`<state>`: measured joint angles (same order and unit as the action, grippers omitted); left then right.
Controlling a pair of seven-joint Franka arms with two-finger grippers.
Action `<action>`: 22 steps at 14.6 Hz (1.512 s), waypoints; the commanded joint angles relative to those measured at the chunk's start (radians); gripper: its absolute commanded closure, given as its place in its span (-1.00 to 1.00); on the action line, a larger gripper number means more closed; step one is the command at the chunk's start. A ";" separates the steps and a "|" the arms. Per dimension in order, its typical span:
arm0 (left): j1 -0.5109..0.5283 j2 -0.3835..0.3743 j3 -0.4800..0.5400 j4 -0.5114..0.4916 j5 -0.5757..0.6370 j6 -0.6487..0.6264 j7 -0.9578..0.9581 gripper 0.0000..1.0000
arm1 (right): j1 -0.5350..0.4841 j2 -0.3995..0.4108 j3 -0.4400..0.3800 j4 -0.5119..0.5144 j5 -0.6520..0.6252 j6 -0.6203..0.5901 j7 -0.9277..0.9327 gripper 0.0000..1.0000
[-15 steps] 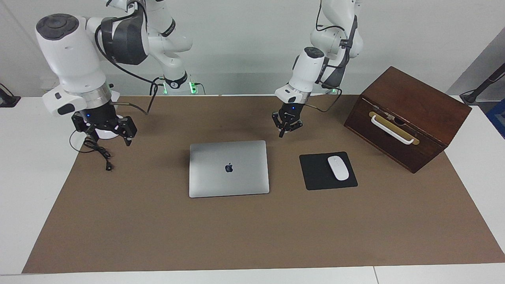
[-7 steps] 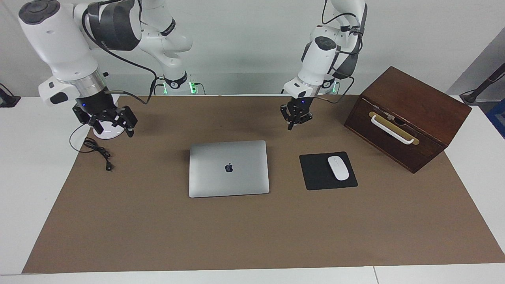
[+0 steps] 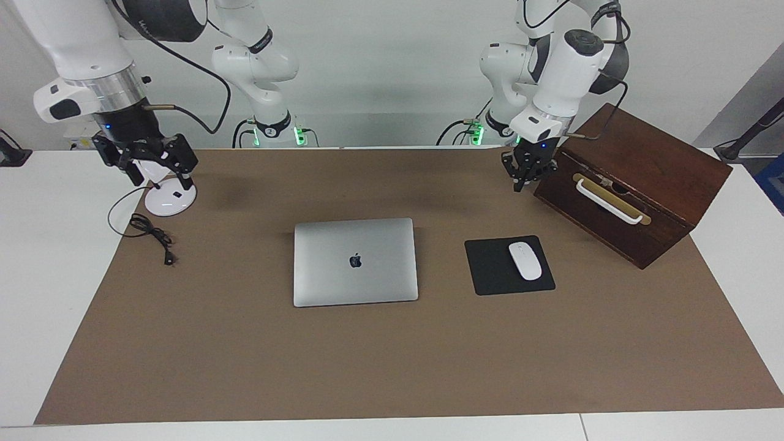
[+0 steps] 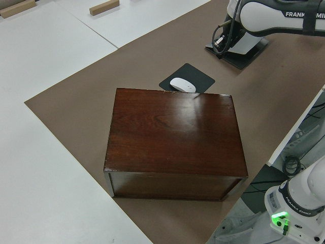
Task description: Close laptop with both arms
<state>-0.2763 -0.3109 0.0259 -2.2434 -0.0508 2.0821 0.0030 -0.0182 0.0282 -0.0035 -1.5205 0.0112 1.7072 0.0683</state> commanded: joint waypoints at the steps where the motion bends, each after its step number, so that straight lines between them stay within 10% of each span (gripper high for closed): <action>1: 0.043 -0.004 -0.009 0.053 0.020 -0.075 0.011 -0.54 | -0.011 -0.022 0.007 -0.032 0.021 0.000 -0.080 -1.00; 2: 0.051 -0.004 -0.008 0.053 0.020 -0.077 0.009 -1.00 | -0.011 -0.021 0.007 -0.027 0.022 -0.003 -0.079 -1.00; 9: 0.179 0.002 -0.011 0.169 0.022 -0.160 0.021 -1.00 | -0.014 -0.056 0.010 -0.021 0.023 -0.096 -0.002 -1.00; 22: 0.289 0.272 -0.009 0.626 0.006 -0.428 0.034 -1.00 | 0.041 -0.070 -0.070 -0.050 0.007 -0.129 0.008 -1.00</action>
<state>-0.0038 -0.1139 0.0267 -1.7088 -0.0468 1.7090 0.0353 0.0118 -0.0179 -0.0631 -1.5459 0.0123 1.5826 0.0548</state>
